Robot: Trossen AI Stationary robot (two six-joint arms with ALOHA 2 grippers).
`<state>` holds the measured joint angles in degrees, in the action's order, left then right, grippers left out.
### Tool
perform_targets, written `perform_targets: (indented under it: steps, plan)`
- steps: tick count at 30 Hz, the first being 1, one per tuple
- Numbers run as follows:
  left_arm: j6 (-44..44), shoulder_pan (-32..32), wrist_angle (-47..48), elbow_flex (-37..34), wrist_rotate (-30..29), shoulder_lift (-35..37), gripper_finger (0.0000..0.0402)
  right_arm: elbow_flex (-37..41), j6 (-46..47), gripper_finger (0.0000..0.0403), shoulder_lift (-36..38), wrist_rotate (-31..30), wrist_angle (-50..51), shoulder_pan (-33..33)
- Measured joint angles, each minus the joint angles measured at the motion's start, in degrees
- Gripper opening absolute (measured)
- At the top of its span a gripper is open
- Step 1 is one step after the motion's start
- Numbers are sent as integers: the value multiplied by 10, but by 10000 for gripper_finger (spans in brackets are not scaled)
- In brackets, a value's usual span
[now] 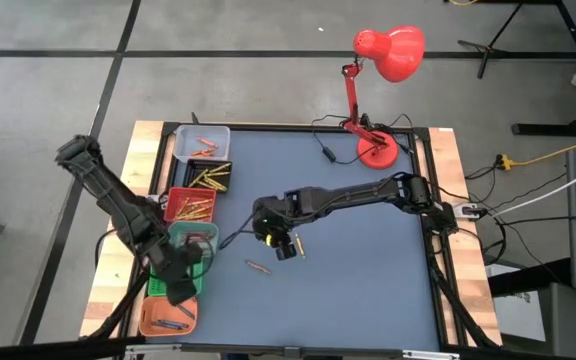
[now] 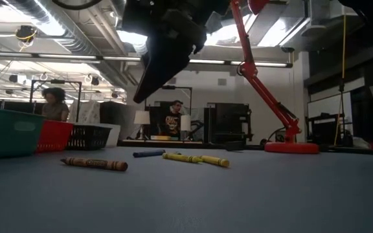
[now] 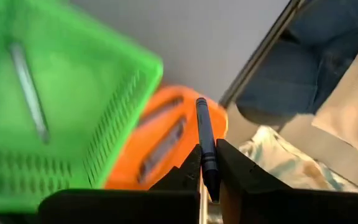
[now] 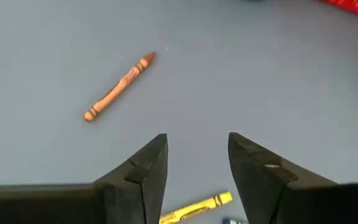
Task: Sort crayons
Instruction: Put the violet crayon into the light orange bin
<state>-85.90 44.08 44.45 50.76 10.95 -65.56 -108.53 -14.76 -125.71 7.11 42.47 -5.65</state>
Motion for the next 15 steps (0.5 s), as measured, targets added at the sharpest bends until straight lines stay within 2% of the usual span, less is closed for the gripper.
perform_targets:
  steps: [9,15]
  plan:
    - [-234,103,0,0,8,0,12,0,25,168,0,0,2,0]
    - [-297,140,0,0,4,0,35,0,25,168,0,0,2,0]
